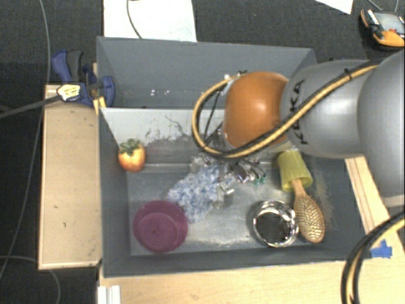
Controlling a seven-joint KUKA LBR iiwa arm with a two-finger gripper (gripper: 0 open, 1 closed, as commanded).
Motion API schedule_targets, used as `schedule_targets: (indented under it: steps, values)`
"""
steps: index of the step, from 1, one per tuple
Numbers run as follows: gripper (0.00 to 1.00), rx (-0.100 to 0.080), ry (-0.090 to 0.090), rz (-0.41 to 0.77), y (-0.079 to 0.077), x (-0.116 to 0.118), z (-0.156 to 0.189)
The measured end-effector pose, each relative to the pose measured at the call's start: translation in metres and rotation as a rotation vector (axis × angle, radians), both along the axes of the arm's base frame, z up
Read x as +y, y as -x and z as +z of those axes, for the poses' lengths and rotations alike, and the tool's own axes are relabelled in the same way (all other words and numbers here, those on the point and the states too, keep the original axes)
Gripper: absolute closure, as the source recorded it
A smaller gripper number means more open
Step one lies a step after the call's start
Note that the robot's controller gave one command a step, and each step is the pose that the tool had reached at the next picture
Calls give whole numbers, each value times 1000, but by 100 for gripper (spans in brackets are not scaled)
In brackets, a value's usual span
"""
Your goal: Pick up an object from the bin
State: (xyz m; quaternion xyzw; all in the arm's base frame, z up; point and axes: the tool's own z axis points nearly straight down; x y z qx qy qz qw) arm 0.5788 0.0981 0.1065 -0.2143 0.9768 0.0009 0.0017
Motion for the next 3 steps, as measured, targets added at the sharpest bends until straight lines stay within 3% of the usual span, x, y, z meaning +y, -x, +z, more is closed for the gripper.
schedule_targets:
  steps: [1,2,3]
  values:
    - [0,-8,0,338,-8,3,-37]
    - [100,0,0,141,-2,16,-36]
    - [100,0,0,140,-2,16,-36]
